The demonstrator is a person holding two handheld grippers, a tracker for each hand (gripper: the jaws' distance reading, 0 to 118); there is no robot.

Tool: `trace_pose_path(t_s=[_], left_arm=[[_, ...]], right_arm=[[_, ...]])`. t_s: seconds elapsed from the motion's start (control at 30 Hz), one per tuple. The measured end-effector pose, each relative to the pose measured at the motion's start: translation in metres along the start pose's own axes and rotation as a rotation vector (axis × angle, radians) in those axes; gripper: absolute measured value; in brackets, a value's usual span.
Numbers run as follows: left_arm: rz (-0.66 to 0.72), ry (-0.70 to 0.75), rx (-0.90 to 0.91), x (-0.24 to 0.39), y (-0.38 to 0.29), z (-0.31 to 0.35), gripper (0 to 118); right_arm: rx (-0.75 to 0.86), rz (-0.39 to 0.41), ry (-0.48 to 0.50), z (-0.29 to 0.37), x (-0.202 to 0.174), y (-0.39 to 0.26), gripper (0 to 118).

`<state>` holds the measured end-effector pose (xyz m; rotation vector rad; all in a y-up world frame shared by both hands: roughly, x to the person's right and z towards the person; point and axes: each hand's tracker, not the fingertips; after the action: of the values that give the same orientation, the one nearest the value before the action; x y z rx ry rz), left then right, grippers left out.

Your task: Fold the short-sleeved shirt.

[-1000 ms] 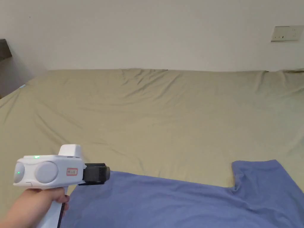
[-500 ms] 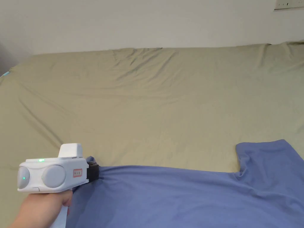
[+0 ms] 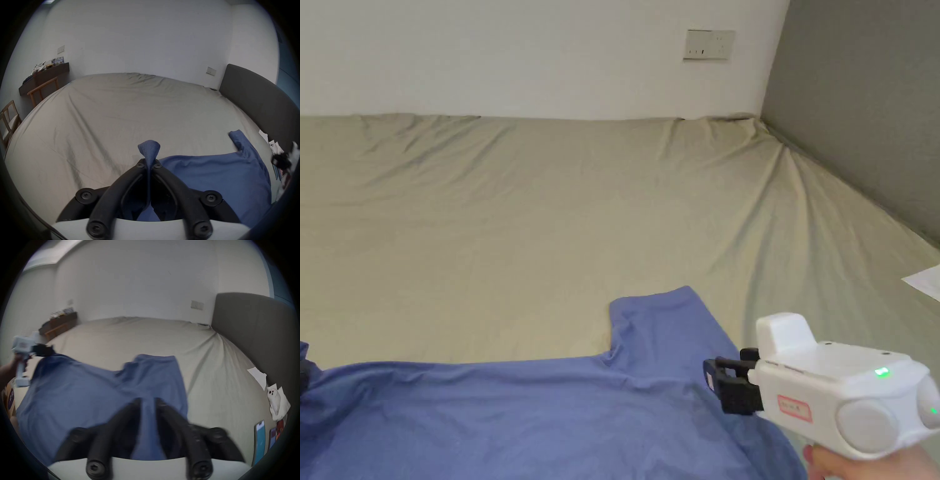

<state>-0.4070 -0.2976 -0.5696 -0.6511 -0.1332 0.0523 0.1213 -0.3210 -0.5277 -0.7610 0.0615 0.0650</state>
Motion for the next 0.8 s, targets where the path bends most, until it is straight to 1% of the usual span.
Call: trace_pose_path(t_s=[0.03,0.07,0.1,0.13,0.17,0.2,0.23,0.3,0.33,0.37,0.4,0.43,0.47,0.5,0.53,0.6,0.67,0.7,0.8], left_arm=[[-0.015,-0.003,-0.004,0.003,0.001,0.002,2],[-0.023,0.001,-0.001,0.005,0.000,0.004,2],[-0.028,0.006,0.000,0.007,-0.001,0.005,2],[-0.027,0.003,-0.004,0.006,-0.001,0.004,2],[-0.026,0.003,-0.006,0.005,-0.001,0.003,2],[-0.024,0.005,-0.009,0.005,-0.001,0.003,2],[-0.024,0.007,-0.010,0.005,-0.003,0.004,2],[-0.022,0.014,-0.001,0.005,-0.003,0.007,2],[-0.022,0.012,-0.002,0.005,-0.004,0.008,2],[-0.027,0.009,-0.009,0.005,-0.004,0.009,2],[-0.034,0.009,-0.013,0.006,-0.006,0.010,2],[-0.042,0.011,-0.014,0.007,-0.005,0.011,2],[-0.047,0.009,-0.017,0.008,-0.006,0.013,2],[-0.048,0.006,-0.016,0.009,-0.006,0.017,2],[-0.047,0.004,-0.010,0.010,-0.005,0.021,2],[-0.031,0.014,0.038,0.009,0.000,0.032,2],[-0.035,0.030,0.107,0.008,0.011,0.050,2],[-0.040,0.032,0.132,0.005,0.021,0.058,2],[-0.005,0.036,0.158,-0.001,0.051,0.080,2]], right_arm=[[-0.048,-0.026,-0.038,-0.019,0.010,0.010,52],[-0.077,-0.035,-0.080,-0.034,0.018,0.016,74],[-0.126,-0.085,-0.077,-0.048,0.027,0.021,91],[-0.157,-0.138,-0.045,-0.059,0.035,0.022,94],[-0.171,-0.190,-0.049,-0.066,0.038,0.018,94],[-0.186,-0.195,-0.054,-0.071,0.038,0.016,94],[-0.190,-0.162,-0.054,-0.076,0.035,0.013,94],[-0.254,-0.094,-0.048,-0.081,0.023,0.003,94],[-0.275,-0.079,-0.042,-0.082,0.018,-0.003,91],[-0.248,-0.085,-0.048,-0.080,0.012,-0.008,83],[-0.185,-0.077,-0.074,-0.073,0.011,-0.006,79],[-0.201,-0.094,-0.029,-0.070,0.010,-0.005,64],[-0.199,-0.105,-0.035,-0.065,0.007,-0.004,45],[-0.182,-0.080,-0.084,-0.061,0.004,-0.001,2],[-0.173,-0.073,-0.080,-0.055,0.003,0.002,2],[-0.114,-0.092,-0.023,-0.040,0.001,0.009,3],[-0.027,-0.074,-0.055,-0.016,-0.003,0.023,3],[0.019,-0.060,-0.036,-0.001,-0.004,0.035,3],[0.118,-0.040,-0.037,0.037,-0.005,0.074,3]])
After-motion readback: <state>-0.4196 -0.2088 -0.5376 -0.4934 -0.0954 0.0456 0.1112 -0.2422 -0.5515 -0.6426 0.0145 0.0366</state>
